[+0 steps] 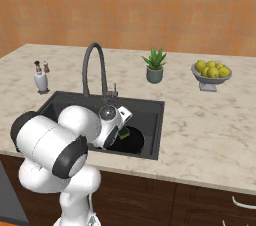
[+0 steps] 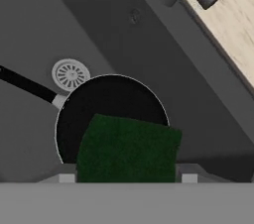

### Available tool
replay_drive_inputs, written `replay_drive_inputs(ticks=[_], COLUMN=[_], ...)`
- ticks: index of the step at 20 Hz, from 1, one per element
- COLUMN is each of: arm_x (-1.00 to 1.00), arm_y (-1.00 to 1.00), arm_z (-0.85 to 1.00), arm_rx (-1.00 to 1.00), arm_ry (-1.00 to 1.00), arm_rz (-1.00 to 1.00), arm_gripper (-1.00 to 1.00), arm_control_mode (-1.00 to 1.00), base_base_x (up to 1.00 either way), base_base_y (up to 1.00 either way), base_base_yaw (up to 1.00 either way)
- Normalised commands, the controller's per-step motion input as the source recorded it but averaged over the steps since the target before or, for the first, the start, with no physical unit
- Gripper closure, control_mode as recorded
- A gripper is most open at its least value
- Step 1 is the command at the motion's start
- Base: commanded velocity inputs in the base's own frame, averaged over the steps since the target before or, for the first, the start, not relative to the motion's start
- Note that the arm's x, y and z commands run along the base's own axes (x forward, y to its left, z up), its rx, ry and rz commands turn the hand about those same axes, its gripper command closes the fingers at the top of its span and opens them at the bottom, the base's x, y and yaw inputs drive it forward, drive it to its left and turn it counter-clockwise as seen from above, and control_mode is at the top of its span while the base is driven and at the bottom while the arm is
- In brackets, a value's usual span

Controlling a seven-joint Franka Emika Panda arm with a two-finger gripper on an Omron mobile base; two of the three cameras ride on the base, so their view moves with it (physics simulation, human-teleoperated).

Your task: Pick the pan and sponge and place them into the sink. Then turn on the water.

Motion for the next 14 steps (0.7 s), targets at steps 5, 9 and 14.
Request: replay_drive_inputs(ticks=[5,9,14], arm_x=[0.64,0.40,0.42], arm_y=[0.00,-0.04,-0.22], arm_z=[-0.19,-0.18,-0.25], arm_rx=[0.00,0.04,0.10], arm_ry=[0.25,0.25,0.14], arm_rz=[0.04,0.04,0.05], arm_gripper=[1.00,1.00,1.00], arm_control_mode=[-1.00,-1.00,-1.00], base_base_x=[0.00,0.00,0.00], base_base_y=[0.00,0.00,0.00], base_base_yaw=[0.00,0.00,0.00])
